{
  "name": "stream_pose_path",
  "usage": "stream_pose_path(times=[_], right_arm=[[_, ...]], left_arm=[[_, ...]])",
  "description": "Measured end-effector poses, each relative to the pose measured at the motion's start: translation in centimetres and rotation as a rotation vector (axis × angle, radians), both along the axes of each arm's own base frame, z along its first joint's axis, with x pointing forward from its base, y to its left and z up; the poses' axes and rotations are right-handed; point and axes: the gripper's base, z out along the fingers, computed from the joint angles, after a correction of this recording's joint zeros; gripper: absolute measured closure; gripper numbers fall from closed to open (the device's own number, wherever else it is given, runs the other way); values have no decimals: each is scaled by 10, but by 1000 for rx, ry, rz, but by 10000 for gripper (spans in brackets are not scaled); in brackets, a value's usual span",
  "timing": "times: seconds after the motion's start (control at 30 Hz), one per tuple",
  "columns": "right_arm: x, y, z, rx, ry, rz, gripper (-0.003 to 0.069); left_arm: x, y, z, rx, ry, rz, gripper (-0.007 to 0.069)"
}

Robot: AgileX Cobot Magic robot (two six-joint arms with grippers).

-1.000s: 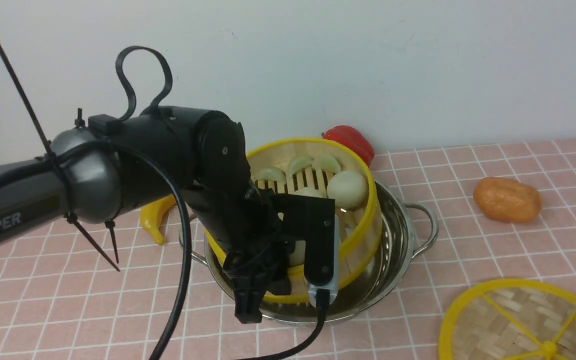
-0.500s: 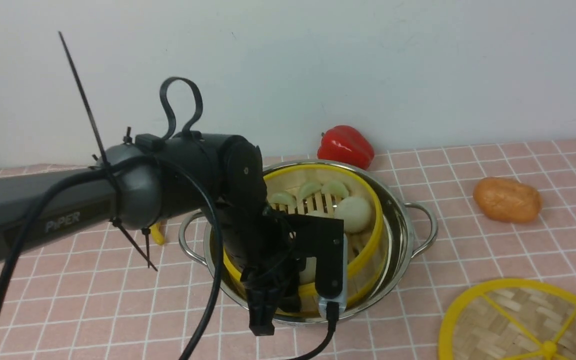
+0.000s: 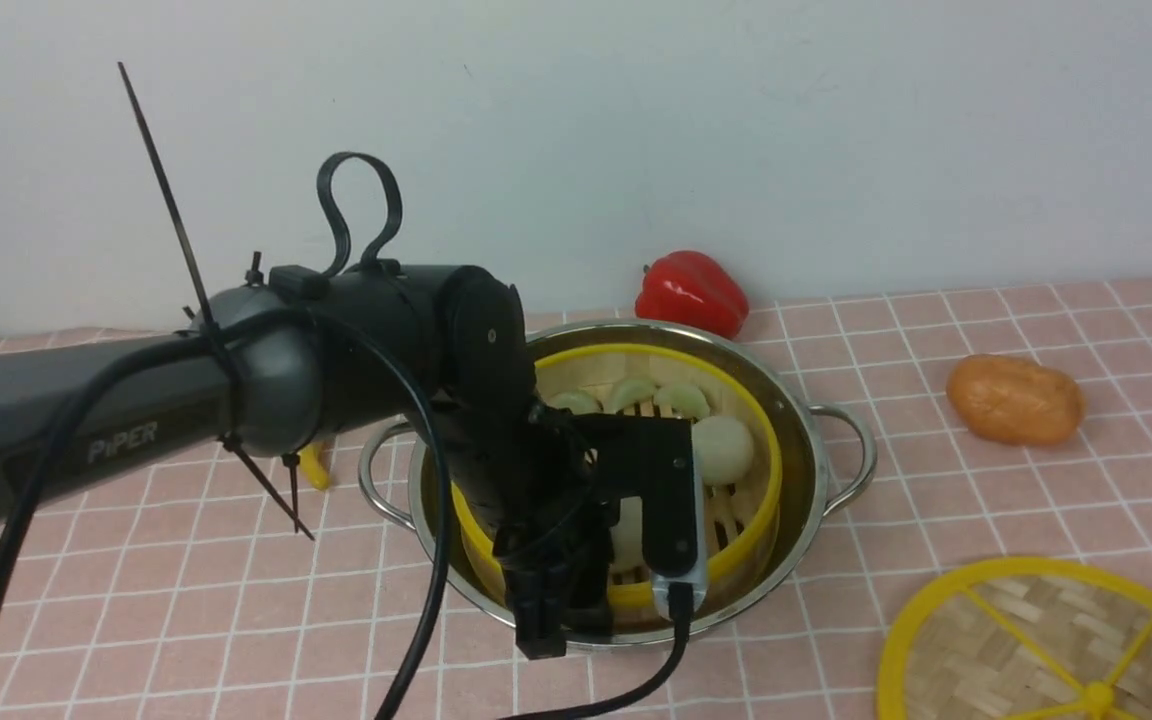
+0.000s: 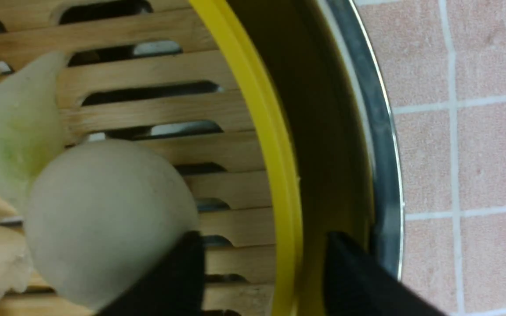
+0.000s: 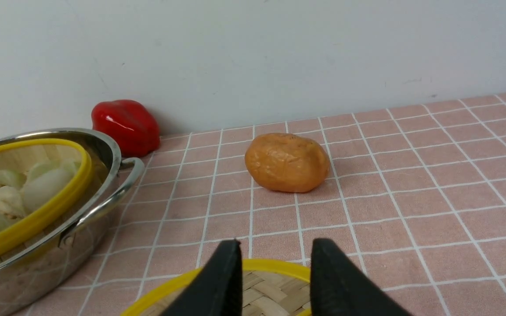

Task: Place the steamer in the pot on the pink tablecloth, and put the lid on the steamer.
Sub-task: 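Place the bamboo steamer basket with dumplings into the steel pot with the left gripper, then move the gripper down to the bamboo steamer lid and grasp its center knob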

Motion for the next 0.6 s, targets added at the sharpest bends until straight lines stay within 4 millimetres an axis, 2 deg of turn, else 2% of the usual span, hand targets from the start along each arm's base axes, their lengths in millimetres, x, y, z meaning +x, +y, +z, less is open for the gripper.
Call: stream_pose_path(times=[0.1,0.2,0.27,0.3,0.33,0.43,0.6], right_arm=[[0,0,0,0,0,0,419],[0,0,0,0,0,0,419],[0,0,0,0,0,0,419],[0,0,0,0,0,0,419],[0,0,0,0,0,0,419],[0,0,0,0,0,0,419],[0,0,0,0,0,0,419]], left_arm=[[4,2,18,20,-21,51,176],[10,7,54,41,-77,176,190],[12,12,78,38,-118,262,253],[12,19,101,22,-170,355,347],[13,27,124,-4,-229,431,480],[8,39,156,-88,-285,579,608],[-4,47,193,-256,-341,740,648]])
